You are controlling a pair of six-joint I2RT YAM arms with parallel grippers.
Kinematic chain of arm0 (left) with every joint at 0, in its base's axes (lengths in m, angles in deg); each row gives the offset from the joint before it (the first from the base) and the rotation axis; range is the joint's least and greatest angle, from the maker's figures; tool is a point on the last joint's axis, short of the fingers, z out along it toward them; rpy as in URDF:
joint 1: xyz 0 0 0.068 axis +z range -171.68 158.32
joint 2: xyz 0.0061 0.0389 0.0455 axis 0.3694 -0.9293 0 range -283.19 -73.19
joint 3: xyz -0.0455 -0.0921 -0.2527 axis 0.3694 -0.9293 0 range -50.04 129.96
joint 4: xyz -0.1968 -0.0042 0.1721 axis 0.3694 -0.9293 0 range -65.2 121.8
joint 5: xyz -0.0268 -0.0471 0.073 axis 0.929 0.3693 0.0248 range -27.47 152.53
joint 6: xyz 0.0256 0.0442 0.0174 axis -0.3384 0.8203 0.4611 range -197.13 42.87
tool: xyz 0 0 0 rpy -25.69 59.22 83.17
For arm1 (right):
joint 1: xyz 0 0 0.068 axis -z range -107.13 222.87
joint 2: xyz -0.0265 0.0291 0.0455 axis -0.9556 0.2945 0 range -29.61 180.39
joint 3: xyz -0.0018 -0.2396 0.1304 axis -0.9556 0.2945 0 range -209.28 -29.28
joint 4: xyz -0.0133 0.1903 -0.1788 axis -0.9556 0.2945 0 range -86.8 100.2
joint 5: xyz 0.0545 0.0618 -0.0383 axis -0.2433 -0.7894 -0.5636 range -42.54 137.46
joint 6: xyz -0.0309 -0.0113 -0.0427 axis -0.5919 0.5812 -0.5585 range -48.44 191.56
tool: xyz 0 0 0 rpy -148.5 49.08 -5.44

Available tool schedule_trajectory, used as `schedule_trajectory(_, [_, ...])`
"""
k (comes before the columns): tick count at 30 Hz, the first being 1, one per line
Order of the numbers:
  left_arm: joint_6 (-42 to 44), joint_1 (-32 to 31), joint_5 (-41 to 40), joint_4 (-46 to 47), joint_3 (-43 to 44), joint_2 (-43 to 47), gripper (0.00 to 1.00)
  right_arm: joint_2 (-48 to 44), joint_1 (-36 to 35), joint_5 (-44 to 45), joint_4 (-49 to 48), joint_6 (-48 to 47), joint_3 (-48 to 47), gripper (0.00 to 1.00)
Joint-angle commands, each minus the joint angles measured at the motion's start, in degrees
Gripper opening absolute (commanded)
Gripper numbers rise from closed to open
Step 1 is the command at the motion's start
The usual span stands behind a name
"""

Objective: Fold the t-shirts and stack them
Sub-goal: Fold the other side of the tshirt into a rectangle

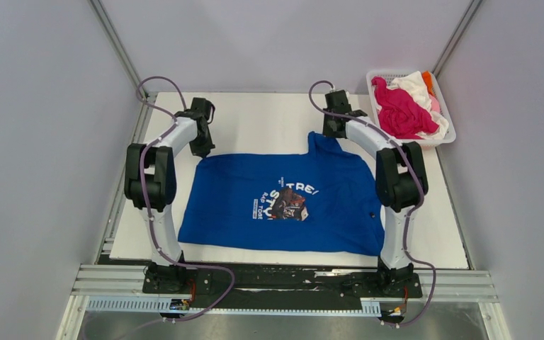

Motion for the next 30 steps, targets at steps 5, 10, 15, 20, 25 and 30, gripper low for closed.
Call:
schedule_trajectory(5, [0.28, -3.43, -2.91, 3.16, -7.75, 11.38, 0.0, -22.71, -4.0, 3.92, -2.58, 0.84, 16.68, 0.0])
schedule_trajectory(10, [-1.16, -5.2, -5.84, 3.02, -14.06, 18.61, 0.0, -33.14, -6.5, 6.91, 0.56, 2.5, 23.96, 0.0])
schedule_trajectory(15, [-3.51, -5.6, -6.27, 4.38, -22.39, 28.55, 0.0, -42.47, -8.5, 7.01, 4.77, 5.3, 29.95, 0.0])
schedule_trajectory(20, [-4.74, -6.18, -6.18, 4.4, -28.2, 35.34, 0.0, -50.44, -10.1, 7.25, 10.39, 8.11, 33.52, 0.0])
schedule_trajectory(25, [-6.31, -6.93, -7.35, 2.69, -32.88, 41.61, 0.0, -57.82, -11.12, 6.06, 16.81, 10.1, 36.16, 0.0])
schedule_trajectory(30, [-8.97, -7.34, -7.59, 1.93, -36.13, 46.46, 0.0, -63.22, -12.07, 2.57, 23.05, 12.95, 37.86, 0.0])
